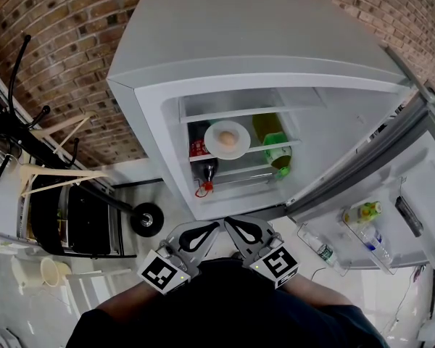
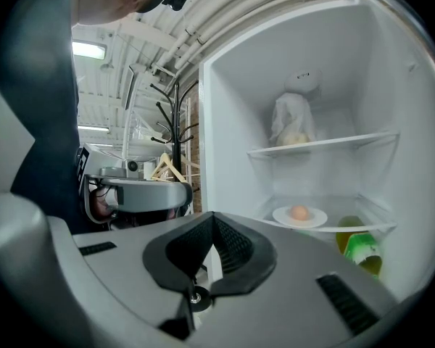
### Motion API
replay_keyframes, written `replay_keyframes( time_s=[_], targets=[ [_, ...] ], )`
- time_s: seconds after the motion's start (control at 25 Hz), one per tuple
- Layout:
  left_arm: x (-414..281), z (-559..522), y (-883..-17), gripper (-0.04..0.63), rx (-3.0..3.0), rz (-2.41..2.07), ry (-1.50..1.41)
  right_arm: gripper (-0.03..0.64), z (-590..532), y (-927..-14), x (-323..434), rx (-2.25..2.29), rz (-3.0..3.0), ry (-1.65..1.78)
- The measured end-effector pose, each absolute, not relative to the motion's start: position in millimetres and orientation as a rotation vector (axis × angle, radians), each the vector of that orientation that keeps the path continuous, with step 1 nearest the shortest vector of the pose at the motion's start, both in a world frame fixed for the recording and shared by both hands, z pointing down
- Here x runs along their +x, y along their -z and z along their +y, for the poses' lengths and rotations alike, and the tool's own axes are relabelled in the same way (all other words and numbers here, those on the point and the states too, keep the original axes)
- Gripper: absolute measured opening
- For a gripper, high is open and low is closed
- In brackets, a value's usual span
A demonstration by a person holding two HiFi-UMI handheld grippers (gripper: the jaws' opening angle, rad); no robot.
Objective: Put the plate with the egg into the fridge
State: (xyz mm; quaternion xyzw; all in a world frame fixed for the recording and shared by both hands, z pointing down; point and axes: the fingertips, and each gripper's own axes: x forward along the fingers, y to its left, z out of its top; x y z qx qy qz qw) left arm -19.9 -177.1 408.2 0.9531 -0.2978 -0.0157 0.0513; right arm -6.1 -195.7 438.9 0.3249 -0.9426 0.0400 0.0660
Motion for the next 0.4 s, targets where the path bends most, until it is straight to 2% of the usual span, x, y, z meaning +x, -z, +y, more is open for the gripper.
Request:
replay_keyframes(
  time_s=[0.4],
  targets=[
    [-18.5,-173.8,-408.3,0.003,2.905,-0.902,0.051,0.009,-190.7,-441.5,-6.0,0.971,-2.831,-0.100]
  ],
)
